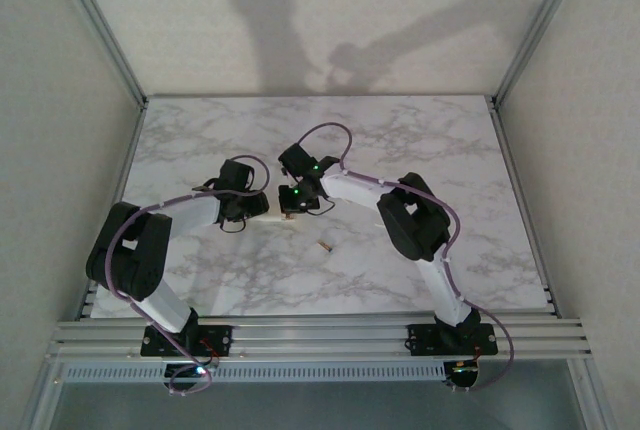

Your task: Load the batteries into the remote control

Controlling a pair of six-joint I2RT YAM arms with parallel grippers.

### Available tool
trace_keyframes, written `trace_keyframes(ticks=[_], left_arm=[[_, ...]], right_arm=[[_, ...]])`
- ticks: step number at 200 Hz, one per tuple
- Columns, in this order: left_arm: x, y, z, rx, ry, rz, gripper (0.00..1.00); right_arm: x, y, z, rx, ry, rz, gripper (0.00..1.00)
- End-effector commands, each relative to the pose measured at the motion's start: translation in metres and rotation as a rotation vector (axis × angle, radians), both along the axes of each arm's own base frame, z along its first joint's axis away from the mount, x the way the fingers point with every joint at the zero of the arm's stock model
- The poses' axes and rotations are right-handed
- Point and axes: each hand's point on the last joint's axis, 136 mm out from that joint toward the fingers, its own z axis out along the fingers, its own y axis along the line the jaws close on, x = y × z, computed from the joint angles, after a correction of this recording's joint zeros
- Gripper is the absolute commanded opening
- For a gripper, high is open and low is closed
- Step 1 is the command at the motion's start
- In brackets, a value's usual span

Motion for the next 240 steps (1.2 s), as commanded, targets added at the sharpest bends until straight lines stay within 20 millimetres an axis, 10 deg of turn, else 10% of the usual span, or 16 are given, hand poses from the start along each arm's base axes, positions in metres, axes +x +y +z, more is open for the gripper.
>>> trace_keyframes(ticks=[1,25,94,147,240], left_arm=[[-0.006,-0.006,-0.008,-0.013,0.035,-0.02,0.53],[-0.002,-0.005,0.012,-0.017,-0.009,-0.011,0.63],[-0.001,0.002,0.107,-0.039,-0.232,-0.005,0.7],[-0.016,0.014,0.14,-0.018,-0.336,-0.003,0.72],[-0.024,0.021,0.135,-0.011,-0.335,0.027,0.86]], right_arm=[[-0.003,-0.011,0.047,0.008,-0.069,0.0,0.12],[-0.018,-0.041,0.07,0.003,-0.135,-0.027,0.2],[-0.093,-0.146,0.037,-0.23,-0.103,0.034,0.27],[-0.099,-0.128,0.022,-0.216,-0.057,0.148,0.35],[-0.09,-0.093,-0.002,-0.225,-0.024,0.231,0.4]])
